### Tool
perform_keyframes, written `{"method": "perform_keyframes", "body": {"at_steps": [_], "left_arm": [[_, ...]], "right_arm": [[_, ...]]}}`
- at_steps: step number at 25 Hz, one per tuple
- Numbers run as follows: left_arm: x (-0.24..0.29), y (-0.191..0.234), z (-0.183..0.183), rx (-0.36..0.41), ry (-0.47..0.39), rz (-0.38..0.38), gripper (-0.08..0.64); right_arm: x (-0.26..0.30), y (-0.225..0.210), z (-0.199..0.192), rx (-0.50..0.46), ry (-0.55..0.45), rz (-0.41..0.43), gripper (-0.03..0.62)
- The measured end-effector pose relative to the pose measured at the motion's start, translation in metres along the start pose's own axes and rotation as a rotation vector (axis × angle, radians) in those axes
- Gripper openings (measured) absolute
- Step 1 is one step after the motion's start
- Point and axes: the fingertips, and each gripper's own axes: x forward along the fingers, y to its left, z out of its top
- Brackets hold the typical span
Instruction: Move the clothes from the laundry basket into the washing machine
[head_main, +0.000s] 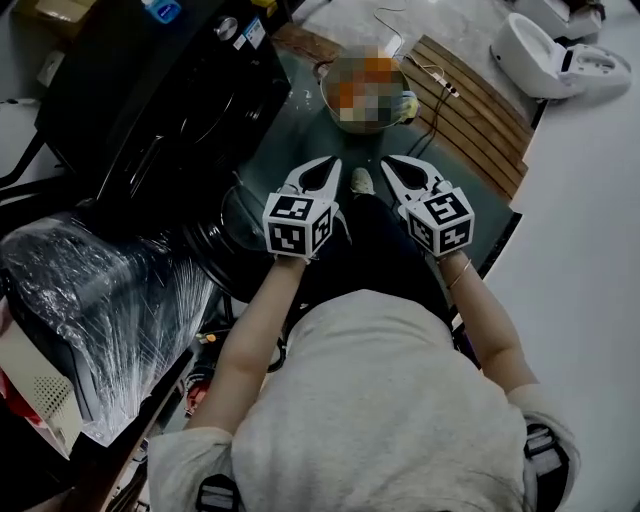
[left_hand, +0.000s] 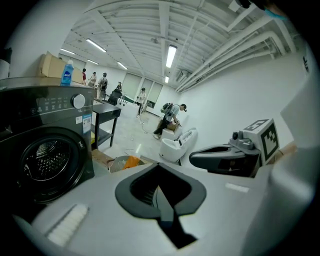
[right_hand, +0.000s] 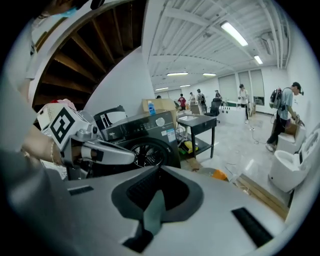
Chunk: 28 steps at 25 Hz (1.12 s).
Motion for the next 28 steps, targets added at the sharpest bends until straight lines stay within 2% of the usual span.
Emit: {"method": "perform_keyframes", "body": {"at_steps": [3,7,13,15,18,19,21,22,28], "left_arm": [[0.029,0.016,-0.002,-0.002,0.023,0.017,0.009],[0.081,0.058,0.0,0.006,0.084,0.064,0.009],[0.155,0.11,-0.009,-0.109,0.11,0.105,0.009],[0.18,0.121,-0.022,-0.152,0.116,0.124,0.009],[0.216,0.132,-0.044,-0.17,0.144,0.119,0.009],[0.225,0.136,-0.052,-0.171,0.149,0.114,0.009],[0.243,0.15,-0.066,-0.178,0.147,0.117,0.009],[0.254,0.16,-0.072,-0.184,0.14,0.125,0.009],[0.326,0.21,-0.116,-0.226,0.124,0.146,0.009]], "right_arm": [[0.032,-0.024,0.005,0.013,0.011,0.015,0.009],[0.079,-0.072,0.012,0.065,0.016,0.005,0.009],[0.139,-0.141,-0.01,0.122,0.094,0.045,0.009],[0.156,-0.165,-0.025,0.14,0.114,0.038,0.009],[0.186,-0.2,-0.056,0.179,0.143,0.01,0.012],[0.196,-0.206,-0.069,0.201,0.156,0.006,0.022],[0.22,-0.217,-0.095,0.236,0.188,0.008,0.103],[0.235,-0.224,-0.107,0.24,0.204,0.005,0.117],[0.319,-0.275,-0.182,0.24,0.289,-0.064,0.134]]}}
